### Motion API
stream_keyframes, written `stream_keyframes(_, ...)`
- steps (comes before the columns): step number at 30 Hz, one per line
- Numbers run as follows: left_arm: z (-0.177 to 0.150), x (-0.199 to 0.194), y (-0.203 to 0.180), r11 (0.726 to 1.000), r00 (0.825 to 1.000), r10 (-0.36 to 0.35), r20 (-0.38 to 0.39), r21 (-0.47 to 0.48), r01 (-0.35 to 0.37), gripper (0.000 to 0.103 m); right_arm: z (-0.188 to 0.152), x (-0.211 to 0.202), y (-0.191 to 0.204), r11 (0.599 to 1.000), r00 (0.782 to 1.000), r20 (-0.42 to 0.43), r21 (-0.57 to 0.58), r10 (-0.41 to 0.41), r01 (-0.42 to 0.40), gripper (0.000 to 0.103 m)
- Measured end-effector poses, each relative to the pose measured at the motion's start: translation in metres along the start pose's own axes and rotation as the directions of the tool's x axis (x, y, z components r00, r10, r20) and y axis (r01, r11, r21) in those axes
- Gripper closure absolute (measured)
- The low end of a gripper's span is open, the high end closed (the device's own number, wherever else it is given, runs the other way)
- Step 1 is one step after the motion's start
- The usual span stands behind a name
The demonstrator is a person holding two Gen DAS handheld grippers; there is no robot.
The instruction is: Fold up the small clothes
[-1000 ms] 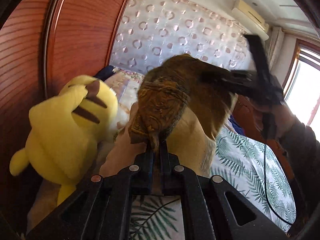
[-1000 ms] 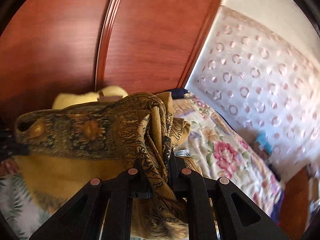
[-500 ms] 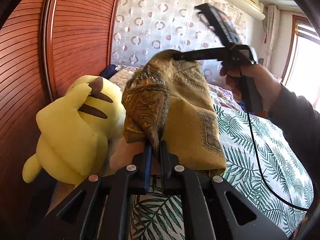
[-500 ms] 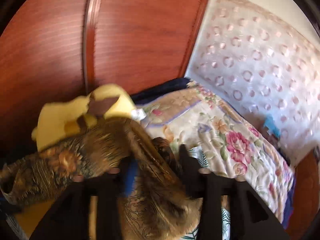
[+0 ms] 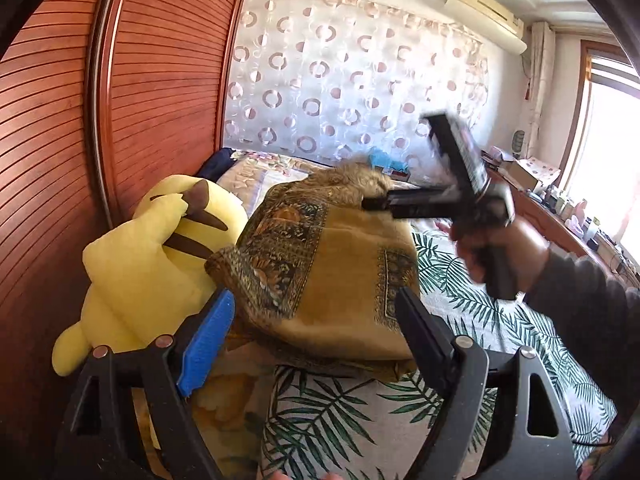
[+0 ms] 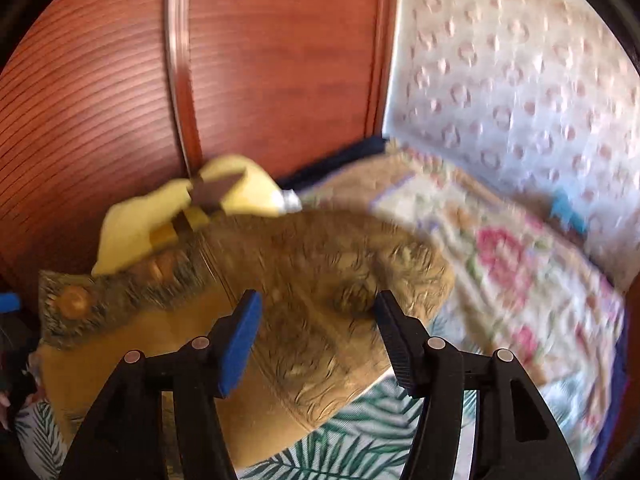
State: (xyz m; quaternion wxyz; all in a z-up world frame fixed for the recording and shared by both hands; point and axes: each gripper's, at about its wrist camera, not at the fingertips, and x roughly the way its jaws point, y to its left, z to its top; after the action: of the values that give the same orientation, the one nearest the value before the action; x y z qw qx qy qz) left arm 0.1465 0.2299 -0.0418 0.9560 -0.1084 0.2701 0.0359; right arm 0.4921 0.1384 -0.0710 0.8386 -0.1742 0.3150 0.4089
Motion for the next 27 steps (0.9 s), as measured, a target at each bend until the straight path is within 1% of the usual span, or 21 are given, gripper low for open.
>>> stream_keyframes(3,0.002,-0.007,-0.007,1.0,1.0,0.017,0.015,0.02,-0.017,0.02,-0.008,0.007,-0.004,0.999,0.999,0.033,0.034,-0.002,0.001,0.041)
stream_keyframes(6,0.005,-0.015,-0.014,0.999,0.999,0.026,0.022,0.044,-0.027,0.02,-0.008,-0.001,-0.007,0.997,0.999,0.047,0.077,-0.007,0.004,0.041)
stream_keyframes(8,0.006,-0.02,-0.018,0.998,0.999,0.032,0.027,0.056,-0.033,0.02,-0.01,-0.017,-0.002,0.997,0.998,0.067,0.078,-0.006,0.001,0.041)
stream_keyframes(11,0.007,-0.027,-0.028,0.996,0.999,0.026,0.029,0.079,-0.028,0.02,-0.032,-0.06,0.015,0.997,0.994,0.104,0.079,-0.016,0.007,0.041)
stream_keyframes(16,0.004,-0.036,-0.051,0.993,1.0,-0.003,0.025,0.117,0.0,0.02,-0.068,-0.117,0.033,0.995,0.99,0.136,0.096,-0.024,0.011,0.041)
stream_keyframes(19,-0.001,-0.041,-0.069,0.989,1.0,-0.014,0.021,0.148,0.011,0.02,-0.096,-0.157,0.042,0.993,0.988,0.149,0.12,-0.039,0.021,0.041)
stream_keyframes(21,-0.005,-0.045,-0.082,0.985,0.999,-0.034,0.015,0.167,0.031,0.02,-0.116,-0.189,0.047,0.99,0.986,0.16,0.14,-0.05,0.027,0.041)
stream_keyframes(24,-0.012,-0.05,-0.102,0.98,0.998,-0.056,0.003,0.193,0.054,0.02,-0.141,-0.23,0.055,0.986,0.981,0.177,0.158,-0.079,0.051,0.041)
stream_keyframes(27,-0.019,-0.055,-0.123,0.974,0.997,-0.079,-0.012,0.214,0.08,0.02,-0.167,-0.266,0.062,0.979,0.976,0.182,0.186,-0.117,0.082,0.037)
